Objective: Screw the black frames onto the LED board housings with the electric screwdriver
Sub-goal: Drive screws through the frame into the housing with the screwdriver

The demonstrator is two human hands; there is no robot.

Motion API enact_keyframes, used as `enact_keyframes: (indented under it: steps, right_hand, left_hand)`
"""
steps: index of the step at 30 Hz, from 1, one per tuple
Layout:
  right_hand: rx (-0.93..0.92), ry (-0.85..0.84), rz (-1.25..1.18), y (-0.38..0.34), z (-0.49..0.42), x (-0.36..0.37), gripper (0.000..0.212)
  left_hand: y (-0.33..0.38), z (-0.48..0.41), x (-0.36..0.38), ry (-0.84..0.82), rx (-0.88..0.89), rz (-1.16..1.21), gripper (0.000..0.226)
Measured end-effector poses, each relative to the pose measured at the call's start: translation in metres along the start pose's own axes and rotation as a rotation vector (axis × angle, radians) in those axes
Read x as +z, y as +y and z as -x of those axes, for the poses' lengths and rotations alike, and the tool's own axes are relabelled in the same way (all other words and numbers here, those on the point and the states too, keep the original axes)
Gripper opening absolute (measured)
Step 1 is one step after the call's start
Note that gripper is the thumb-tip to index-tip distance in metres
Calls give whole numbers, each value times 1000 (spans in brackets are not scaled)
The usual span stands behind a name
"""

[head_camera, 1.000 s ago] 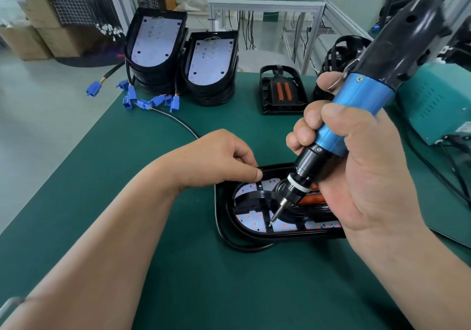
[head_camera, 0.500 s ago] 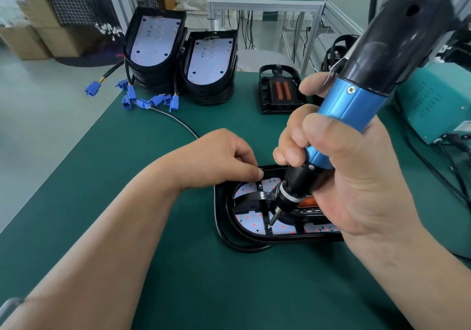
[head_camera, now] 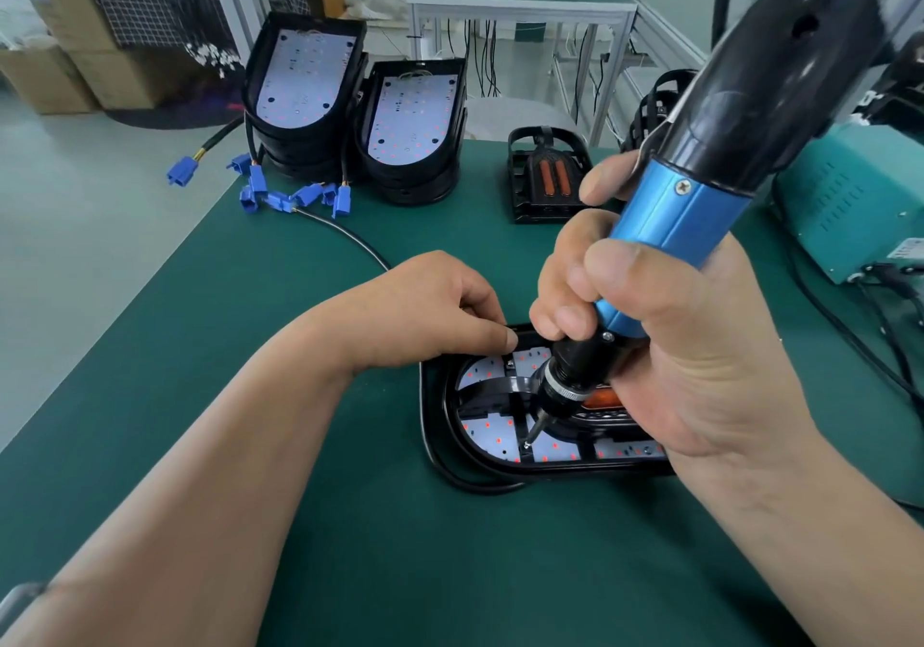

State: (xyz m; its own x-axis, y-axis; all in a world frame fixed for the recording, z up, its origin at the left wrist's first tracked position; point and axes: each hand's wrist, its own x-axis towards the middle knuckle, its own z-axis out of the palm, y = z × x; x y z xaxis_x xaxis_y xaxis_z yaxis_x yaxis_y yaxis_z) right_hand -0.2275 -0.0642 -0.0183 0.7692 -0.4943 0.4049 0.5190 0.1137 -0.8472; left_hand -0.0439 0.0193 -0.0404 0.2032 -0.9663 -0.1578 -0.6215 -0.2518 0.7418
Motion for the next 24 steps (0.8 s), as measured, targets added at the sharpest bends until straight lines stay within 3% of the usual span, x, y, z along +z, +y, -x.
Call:
enact_keyframes:
  steps: [7, 14, 18, 20, 23, 24]
  right_hand:
    - [-3, -41, 47, 1, 1, -2, 26]
    - [-47, -106, -8, 3, 2, -1, 46]
    - [-95, -63, -200, -4, -2, -7, 43]
    - [-119, -24, -244, -11, -6, -14, 46]
    - [-134, 95, -298, -21, -11, -26, 16]
    - [-139, 148, -303, -24, -13, -31, 18]
  left_hand:
    - [3, 0, 0, -6, -6, -20, 49]
    - [2, -1, 2, -5, 26, -4, 46]
    - [-3, -2, 0, -7, 51, 17, 18]
    - [-5, -1, 0, -17, 38, 45, 14]
    - [-8, -5, 2, -8, -9, 230, 19]
    - [-9, -7, 4, 13, -34, 350, 18]
